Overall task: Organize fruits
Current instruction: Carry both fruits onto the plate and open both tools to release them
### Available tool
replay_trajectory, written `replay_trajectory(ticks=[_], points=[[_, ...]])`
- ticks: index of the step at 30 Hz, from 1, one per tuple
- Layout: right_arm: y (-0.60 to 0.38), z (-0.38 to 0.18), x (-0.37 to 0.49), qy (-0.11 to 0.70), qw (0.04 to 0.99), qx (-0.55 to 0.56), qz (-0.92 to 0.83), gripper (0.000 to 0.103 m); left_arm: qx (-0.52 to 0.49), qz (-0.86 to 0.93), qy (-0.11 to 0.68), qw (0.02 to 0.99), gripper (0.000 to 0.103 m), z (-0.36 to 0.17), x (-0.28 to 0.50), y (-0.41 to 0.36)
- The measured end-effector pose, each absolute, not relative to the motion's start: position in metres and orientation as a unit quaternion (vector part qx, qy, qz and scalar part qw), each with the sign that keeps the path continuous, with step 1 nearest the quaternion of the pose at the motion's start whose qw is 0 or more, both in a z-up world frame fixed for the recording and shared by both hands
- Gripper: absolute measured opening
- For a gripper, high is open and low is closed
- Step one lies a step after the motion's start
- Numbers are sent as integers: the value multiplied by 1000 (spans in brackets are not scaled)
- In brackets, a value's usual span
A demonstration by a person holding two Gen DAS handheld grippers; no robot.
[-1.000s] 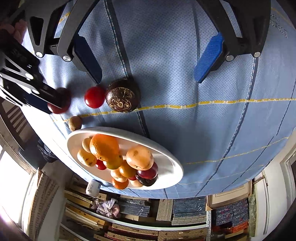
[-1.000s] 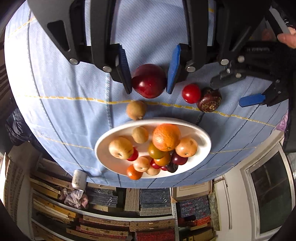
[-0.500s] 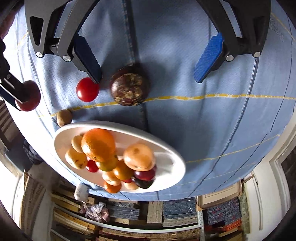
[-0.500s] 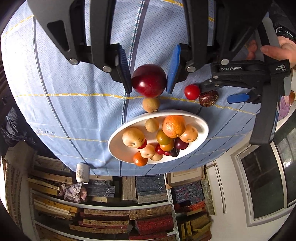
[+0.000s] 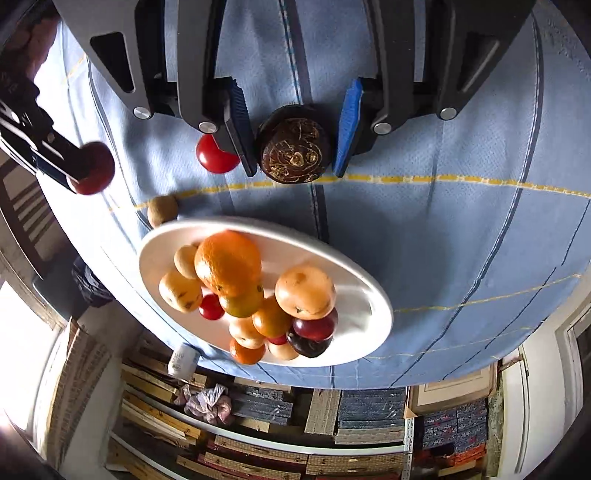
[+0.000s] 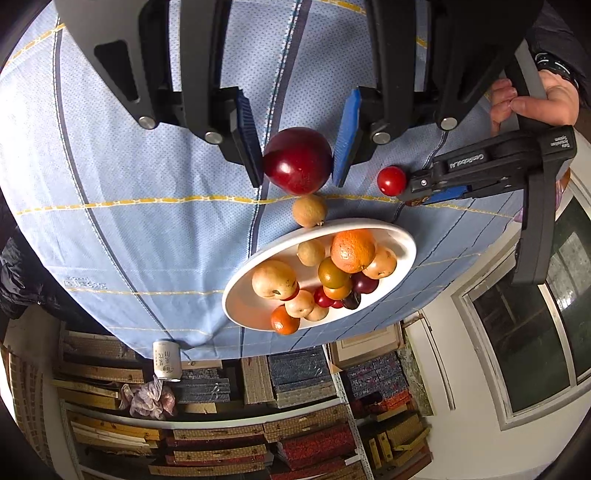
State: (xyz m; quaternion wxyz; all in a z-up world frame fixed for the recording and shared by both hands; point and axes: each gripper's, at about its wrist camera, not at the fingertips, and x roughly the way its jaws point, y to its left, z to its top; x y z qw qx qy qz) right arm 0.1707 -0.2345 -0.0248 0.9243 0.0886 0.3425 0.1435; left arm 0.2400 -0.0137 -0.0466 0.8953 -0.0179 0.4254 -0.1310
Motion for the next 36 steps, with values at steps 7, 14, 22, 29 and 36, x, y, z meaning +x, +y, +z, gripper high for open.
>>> replay_trajectory(ticks=[7, 14, 22, 29, 36], points=[[-225, -15, 161, 337, 929, 68, 135, 37, -23, -148, 407, 901, 42, -31, 214, -6], [-218, 19, 170, 312, 939, 43, 142, 37, -3, -165, 360, 918, 42, 10, 209, -10], [-215, 64, 235, 289, 945, 24, 148, 37, 2, -150, 342, 928, 42, 47, 276, 11], [-220, 77, 316, 282, 947, 82, 133, 37, -18, -124, 336, 934, 42, 52, 341, 24], [-208, 43, 362, 311, 942, 44, 115, 37, -49, -147, 374, 914, 42, 27, 376, 39]])
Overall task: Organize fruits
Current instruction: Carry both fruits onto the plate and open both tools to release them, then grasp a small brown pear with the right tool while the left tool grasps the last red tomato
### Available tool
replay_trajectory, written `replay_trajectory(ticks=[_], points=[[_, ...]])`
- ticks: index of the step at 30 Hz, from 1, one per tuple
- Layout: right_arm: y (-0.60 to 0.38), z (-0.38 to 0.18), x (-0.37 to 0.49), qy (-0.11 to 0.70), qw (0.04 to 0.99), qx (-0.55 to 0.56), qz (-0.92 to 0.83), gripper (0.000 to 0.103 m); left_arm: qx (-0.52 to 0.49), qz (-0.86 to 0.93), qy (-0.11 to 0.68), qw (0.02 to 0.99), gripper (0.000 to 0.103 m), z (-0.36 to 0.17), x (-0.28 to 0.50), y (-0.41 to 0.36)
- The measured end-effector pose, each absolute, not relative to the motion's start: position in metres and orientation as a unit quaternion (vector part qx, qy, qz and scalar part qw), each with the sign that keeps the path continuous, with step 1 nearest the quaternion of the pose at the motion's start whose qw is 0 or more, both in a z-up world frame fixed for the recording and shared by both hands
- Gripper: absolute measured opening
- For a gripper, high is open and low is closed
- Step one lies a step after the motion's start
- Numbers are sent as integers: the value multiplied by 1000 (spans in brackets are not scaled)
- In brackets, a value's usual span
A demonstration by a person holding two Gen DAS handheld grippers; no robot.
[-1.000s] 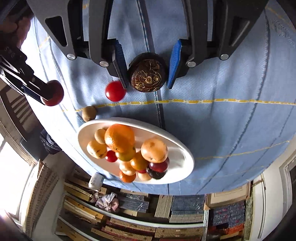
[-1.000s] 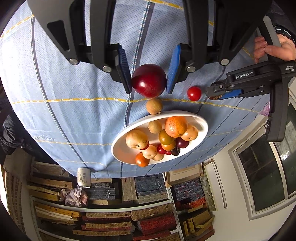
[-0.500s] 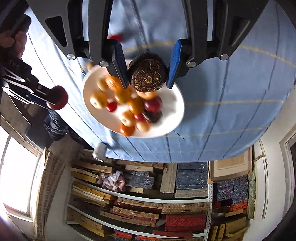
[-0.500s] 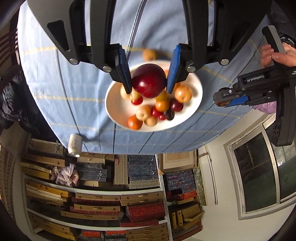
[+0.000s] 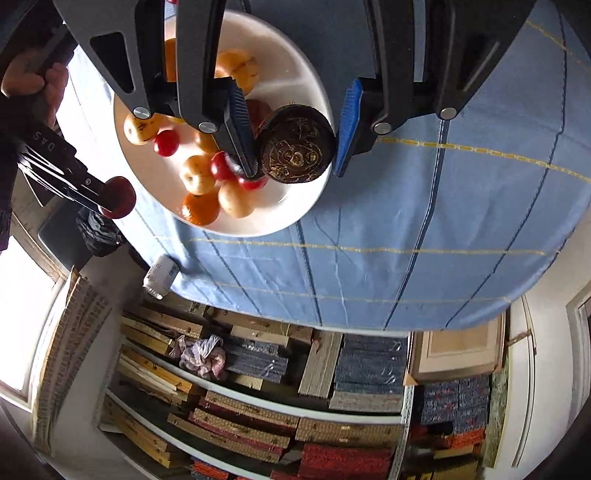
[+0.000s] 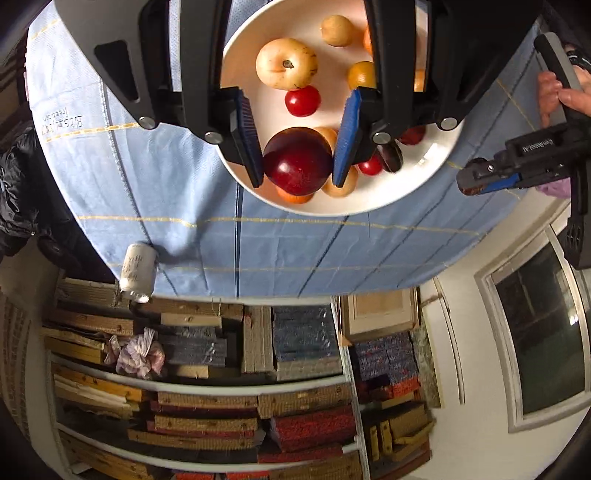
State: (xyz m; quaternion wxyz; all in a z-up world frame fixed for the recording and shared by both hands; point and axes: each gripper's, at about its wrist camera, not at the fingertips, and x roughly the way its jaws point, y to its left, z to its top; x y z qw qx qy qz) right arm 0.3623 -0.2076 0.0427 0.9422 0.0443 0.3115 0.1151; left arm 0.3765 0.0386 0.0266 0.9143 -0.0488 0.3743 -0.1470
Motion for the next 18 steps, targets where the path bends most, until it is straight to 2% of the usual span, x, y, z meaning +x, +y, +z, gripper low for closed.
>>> replay_trajectory(ticks=[5, 6, 7, 8, 9, 10, 13, 18], points=[[-209, 23, 375, 326, 939, 43, 101, 38, -43, -144, 385, 911, 42, 18, 381, 36], [-210, 22, 375, 320, 941, 51, 98, 44, -41, -143, 381, 912, 42, 18, 381, 34], [-212, 22, 374, 311, 944, 61, 97, 56, -40, -137, 376, 916, 46, 18, 381, 32], [-213, 22, 373, 307, 945, 68, 93, 87, -41, -125, 368, 920, 73, 19, 382, 31], [-213, 23, 371, 304, 946, 70, 91, 94, -48, -115, 363, 924, 89, 19, 382, 32], [-215, 25, 369, 298, 948, 69, 93, 94, -64, -109, 355, 926, 99, 20, 380, 34], [-213, 33, 363, 288, 952, 55, 85, 95, -90, -121, 366, 918, 100, 23, 380, 36], [-215, 39, 358, 285, 953, 56, 82, 98, -51, -105, 382, 917, 100, 22, 378, 25]])
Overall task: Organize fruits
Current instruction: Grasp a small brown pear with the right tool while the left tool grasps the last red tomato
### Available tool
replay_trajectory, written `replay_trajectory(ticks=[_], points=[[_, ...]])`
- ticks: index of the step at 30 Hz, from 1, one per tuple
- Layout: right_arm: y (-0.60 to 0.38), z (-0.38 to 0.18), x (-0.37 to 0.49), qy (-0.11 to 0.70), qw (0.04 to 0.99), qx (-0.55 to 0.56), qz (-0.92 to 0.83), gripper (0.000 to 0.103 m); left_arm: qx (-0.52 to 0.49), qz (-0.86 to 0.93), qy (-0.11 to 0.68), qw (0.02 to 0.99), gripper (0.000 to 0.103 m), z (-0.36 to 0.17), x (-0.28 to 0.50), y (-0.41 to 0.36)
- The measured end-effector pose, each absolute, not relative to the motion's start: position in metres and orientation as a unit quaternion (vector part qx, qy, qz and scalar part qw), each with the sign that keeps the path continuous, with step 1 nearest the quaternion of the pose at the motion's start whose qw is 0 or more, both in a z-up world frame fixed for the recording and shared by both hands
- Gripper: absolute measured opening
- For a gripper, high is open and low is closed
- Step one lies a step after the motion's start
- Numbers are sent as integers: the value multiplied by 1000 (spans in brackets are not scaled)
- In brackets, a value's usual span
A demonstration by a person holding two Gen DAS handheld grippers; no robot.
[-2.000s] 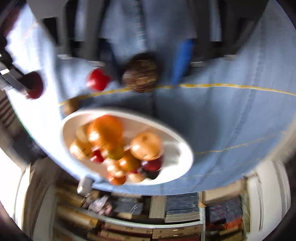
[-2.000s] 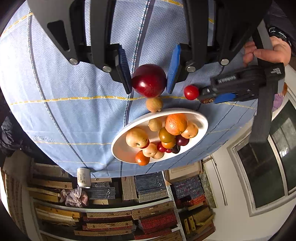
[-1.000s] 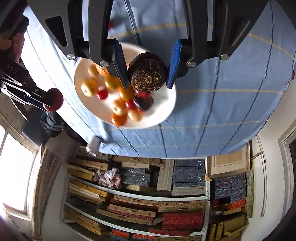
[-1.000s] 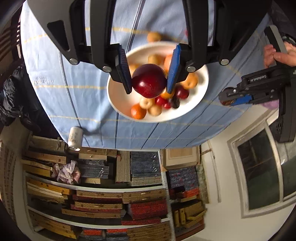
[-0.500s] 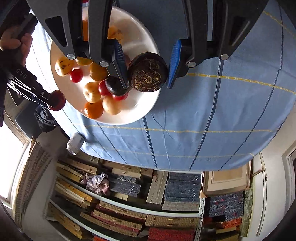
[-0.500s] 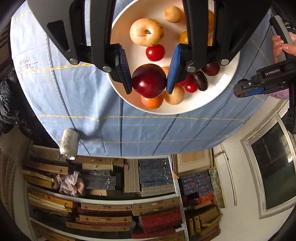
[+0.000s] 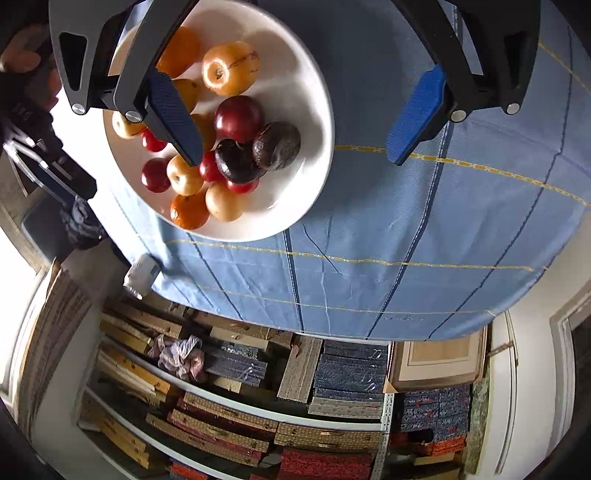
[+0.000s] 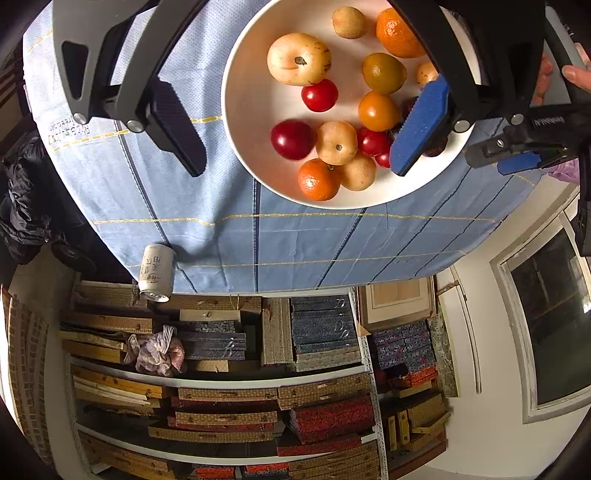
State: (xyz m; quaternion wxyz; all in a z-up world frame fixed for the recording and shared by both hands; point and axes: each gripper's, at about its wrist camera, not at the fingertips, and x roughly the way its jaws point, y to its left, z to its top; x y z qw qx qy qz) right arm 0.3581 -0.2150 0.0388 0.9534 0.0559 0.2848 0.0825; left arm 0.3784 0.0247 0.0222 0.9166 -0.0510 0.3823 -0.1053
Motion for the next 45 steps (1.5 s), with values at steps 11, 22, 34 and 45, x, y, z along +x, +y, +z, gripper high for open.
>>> replay_trajectory(ticks=[11, 22, 34, 45], points=[[-200, 47, 332, 269, 958, 27, 91, 98, 39, -85, 365, 926, 99, 32, 361, 0], [-210, 59, 241, 259, 963, -16, 77, 98, 62, -84, 332, 937, 99, 56, 305, -10], [-204, -10, 213, 387, 918, -16, 83, 98, 66, -132, 384, 911, 100, -13, 189, -7], [-181, -33, 241, 401, 912, -48, 74, 98, 66, -102, 425, 897, 99, -52, 168, 1]])
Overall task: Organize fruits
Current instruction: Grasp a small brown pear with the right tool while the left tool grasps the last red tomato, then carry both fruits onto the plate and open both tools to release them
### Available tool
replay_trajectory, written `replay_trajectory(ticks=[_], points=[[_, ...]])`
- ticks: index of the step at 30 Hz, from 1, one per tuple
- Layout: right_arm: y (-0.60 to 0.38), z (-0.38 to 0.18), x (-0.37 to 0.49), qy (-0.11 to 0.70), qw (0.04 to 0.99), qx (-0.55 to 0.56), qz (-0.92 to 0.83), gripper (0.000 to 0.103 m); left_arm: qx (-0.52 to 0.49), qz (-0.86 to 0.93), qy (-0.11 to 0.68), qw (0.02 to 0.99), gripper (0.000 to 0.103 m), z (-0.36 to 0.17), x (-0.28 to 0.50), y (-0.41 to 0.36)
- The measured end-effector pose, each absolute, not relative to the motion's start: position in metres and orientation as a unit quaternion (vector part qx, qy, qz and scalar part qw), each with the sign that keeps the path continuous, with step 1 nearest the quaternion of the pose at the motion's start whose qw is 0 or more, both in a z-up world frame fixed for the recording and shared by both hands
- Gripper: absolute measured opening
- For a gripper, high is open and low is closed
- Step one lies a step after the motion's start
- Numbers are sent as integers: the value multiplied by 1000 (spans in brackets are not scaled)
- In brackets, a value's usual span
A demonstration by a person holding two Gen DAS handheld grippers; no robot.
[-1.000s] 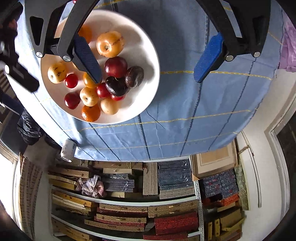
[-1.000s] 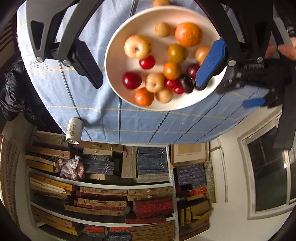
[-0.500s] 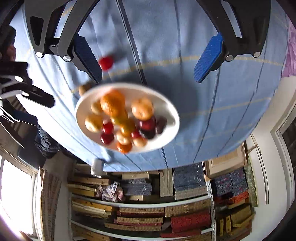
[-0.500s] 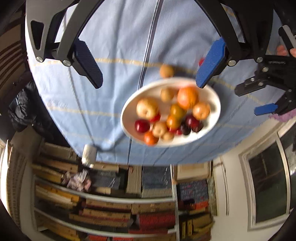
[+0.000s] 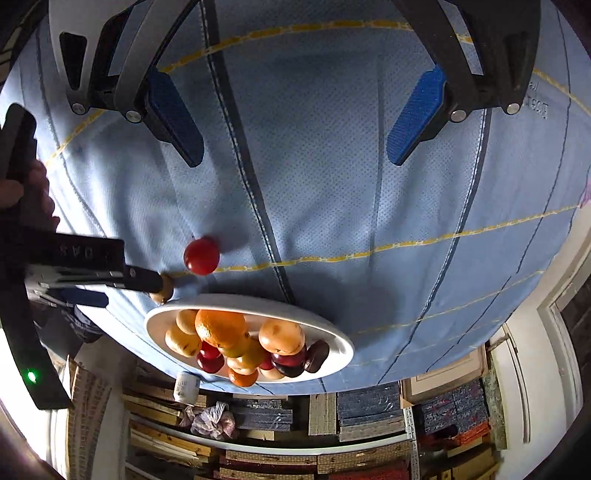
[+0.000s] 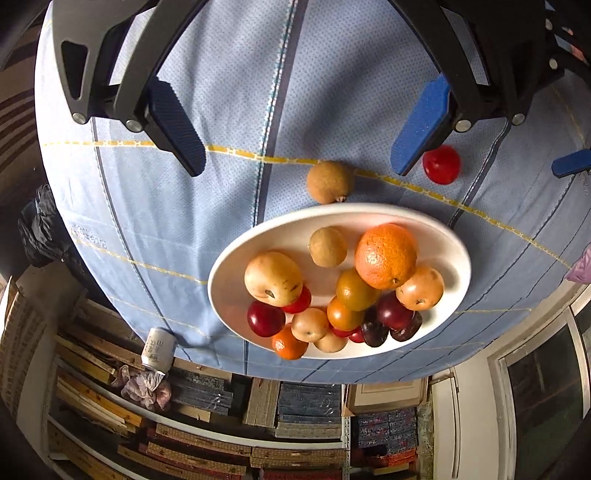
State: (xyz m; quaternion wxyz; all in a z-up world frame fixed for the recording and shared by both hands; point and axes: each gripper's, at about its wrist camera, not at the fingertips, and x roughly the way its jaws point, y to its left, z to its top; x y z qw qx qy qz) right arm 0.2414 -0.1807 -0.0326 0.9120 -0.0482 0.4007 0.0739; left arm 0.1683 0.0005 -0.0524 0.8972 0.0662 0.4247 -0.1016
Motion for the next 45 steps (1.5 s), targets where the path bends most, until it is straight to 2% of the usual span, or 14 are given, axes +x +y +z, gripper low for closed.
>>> replay_trajectory(ticks=[1, 3, 4, 5, 12, 16, 20, 29, 31, 33, 34, 35, 37, 45], points=[[-180, -33, 245, 403, 911, -46, 76, 95, 70, -104, 423, 898, 99, -52, 167, 0], [-179, -34, 250, 406, 910, -51, 70, 50, 73, -112, 420, 898, 100, -53, 165, -2], [-177, -37, 254, 411, 907, -57, 77, 42, 72, -117, 420, 897, 100, -53, 166, -3], [-174, -40, 257, 419, 902, -66, 75, 28, 72, -122, 421, 896, 100, -53, 167, -5], [-180, -38, 238, 398, 910, -88, 78, 27, 82, -119, 425, 894, 100, -52, 179, -18], [-204, -18, 214, 369, 926, -54, 62, 27, 91, -96, 423, 896, 100, -49, 190, -28], [-229, -4, 194, 335, 941, -33, 30, 27, 53, -99, 435, 893, 100, -45, 203, -36], [-266, -1, 174, 318, 948, -12, 29, 27, 29, -89, 450, 888, 100, -50, 229, -61], [-275, -1, 170, 311, 950, -14, 23, 27, 1, -104, 433, 895, 99, -49, 231, -61], [-285, -3, 168, 310, 950, -3, 23, 27, -34, -146, 414, 898, 73, -46, 233, -60], [-290, -4, 168, 312, 950, 5, 26, 27, -39, -148, 415, 897, 44, -46, 235, -61], [-295, -5, 169, 316, 948, 14, 28, 27, -28, -136, 422, 896, 31, -47, 238, -63], [-303, -6, 168, 326, 944, 30, 38, 27, -4, -134, 420, 898, 28, -49, 238, -68], [-323, 10, 157, 321, 945, 50, 47, 27, 9, -162, 424, 891, 27, -50, 229, -69]])
